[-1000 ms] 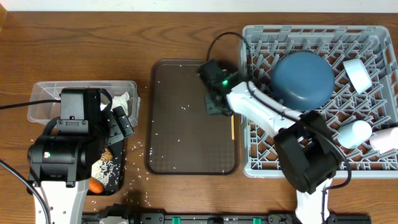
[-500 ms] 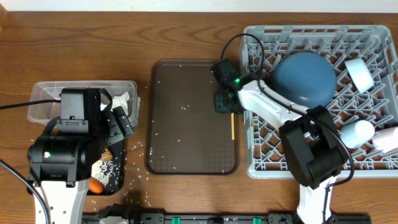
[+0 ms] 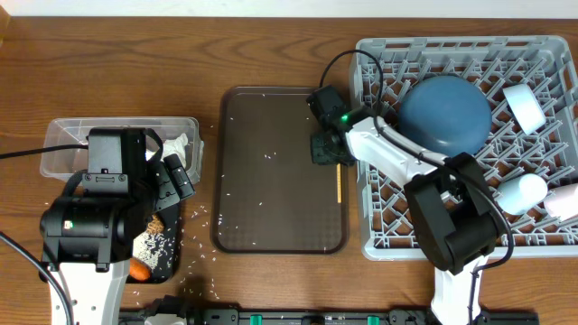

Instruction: Sort waste into correct bins and load items into the dishwasher rack

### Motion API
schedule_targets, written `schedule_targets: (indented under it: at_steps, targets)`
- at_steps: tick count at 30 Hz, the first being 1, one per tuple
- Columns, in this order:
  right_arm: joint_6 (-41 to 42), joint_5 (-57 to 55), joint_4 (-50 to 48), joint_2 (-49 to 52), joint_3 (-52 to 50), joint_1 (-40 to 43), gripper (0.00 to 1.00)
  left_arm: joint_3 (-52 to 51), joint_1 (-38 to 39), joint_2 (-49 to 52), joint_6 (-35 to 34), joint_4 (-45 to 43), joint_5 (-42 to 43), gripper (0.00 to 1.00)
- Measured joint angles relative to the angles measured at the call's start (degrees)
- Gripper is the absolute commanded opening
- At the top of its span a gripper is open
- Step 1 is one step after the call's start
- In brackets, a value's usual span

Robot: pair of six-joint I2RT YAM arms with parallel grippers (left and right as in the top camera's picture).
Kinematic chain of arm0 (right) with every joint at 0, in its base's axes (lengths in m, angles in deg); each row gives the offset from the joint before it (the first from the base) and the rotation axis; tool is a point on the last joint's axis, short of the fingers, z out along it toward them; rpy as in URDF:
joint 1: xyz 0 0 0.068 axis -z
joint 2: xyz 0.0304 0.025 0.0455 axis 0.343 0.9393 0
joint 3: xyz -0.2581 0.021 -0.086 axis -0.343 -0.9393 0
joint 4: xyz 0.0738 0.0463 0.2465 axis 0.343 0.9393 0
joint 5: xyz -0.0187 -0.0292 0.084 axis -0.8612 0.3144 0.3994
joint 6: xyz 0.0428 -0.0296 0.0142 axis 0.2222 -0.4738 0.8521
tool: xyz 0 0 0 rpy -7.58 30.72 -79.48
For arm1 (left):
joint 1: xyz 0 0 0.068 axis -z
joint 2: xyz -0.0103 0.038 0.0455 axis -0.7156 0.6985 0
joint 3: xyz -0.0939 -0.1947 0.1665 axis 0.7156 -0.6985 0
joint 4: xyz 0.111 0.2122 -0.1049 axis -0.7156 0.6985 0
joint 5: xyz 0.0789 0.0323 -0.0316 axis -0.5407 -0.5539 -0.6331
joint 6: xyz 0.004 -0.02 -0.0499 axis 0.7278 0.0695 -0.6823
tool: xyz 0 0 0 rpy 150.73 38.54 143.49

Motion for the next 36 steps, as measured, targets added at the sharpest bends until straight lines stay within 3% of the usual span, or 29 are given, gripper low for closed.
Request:
schedule_targets:
  at_steps: [8,18,32,36]
  targets:
    - [-0.92,-6.73,9.11,0.13,5.51,-3.10,0.25,0.00,0.00,0.00,0.00,0.00,0.00,0.98]
    - [3.10,-13.05,10.40,0.13,7.41,-4.55,0.27,0.00,0.00,0.00,0.00,0.00,0.00,0.98]
    - [6.97,-8.98,7.50,5.16,7.93,-4.37,0.30,0.00,0.00,0.00,0.00,-0.02,-0.02,0.98]
    - [7.54,-9.03,7.54,5.25,7.93,-4.39,0.08,0.00,0.00,0.00,0.00,-0.02,0.00,0.98]
